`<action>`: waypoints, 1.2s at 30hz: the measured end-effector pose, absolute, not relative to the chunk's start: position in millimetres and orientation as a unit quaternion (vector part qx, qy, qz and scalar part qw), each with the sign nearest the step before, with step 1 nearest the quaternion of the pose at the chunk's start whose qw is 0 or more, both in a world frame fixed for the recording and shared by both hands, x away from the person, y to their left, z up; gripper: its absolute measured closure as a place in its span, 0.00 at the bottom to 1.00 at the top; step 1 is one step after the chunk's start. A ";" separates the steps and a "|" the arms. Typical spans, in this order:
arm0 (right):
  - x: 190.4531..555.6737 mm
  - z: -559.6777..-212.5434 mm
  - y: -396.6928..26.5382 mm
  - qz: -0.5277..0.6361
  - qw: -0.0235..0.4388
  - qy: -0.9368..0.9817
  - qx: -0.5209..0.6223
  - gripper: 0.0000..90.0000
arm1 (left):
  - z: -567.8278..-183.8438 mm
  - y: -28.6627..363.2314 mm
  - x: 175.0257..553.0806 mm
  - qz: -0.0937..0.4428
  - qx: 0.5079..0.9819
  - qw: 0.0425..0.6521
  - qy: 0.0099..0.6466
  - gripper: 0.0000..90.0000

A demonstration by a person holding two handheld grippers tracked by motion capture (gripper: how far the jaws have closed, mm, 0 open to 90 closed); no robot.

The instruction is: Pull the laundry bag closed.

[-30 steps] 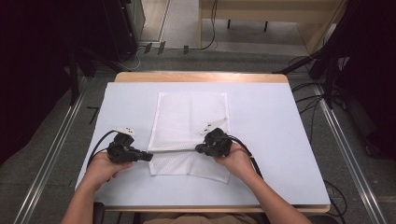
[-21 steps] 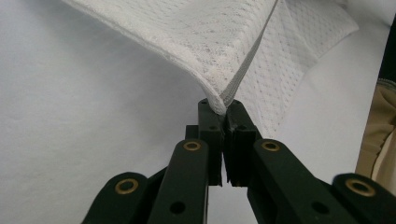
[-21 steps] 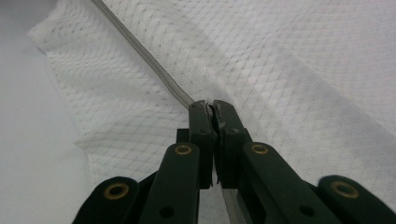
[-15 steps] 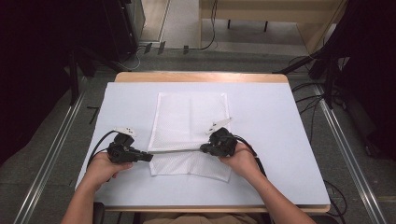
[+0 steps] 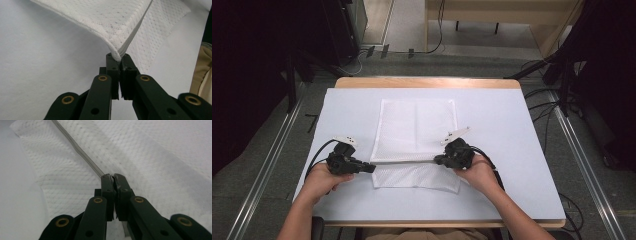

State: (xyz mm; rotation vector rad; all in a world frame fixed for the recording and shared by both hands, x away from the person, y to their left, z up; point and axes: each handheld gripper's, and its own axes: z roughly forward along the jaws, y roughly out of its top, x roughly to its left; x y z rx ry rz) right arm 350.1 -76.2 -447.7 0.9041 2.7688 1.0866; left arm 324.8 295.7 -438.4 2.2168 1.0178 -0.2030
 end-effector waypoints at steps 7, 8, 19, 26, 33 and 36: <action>350.0 -446.5 -83.2 0.354 0.015 0.886 0.299 0.99 | -437.3 295.9 324.5 -0.080 0.852 0.342 0.388 0.98; 349.4 -446.2 -83.6 0.354 0.015 0.886 0.299 0.99 | -437.4 295.8 324.5 -0.080 0.853 0.342 0.387 0.98; 349.3 -446.1 -97.3 0.349 0.026 0.884 0.311 0.99 | -436.9 299.2 325.0 -0.082 0.852 0.338 0.392 0.98; 348.4 -444.3 -109.1 0.351 0.026 0.880 0.319 0.99 | -437.6 298.9 325.2 -0.084 0.851 0.340 0.392 0.98; 347.6 -443.7 -119.7 0.351 0.023 0.877 0.327 0.99 | -438.4 298.4 325.4 -0.083 0.852 0.336 0.393 0.98; 346.0 -443.9 -119.4 0.345 0.023 0.881 0.324 0.99 | -438.6 298.0 325.5 -0.081 0.852 0.337 0.392 0.98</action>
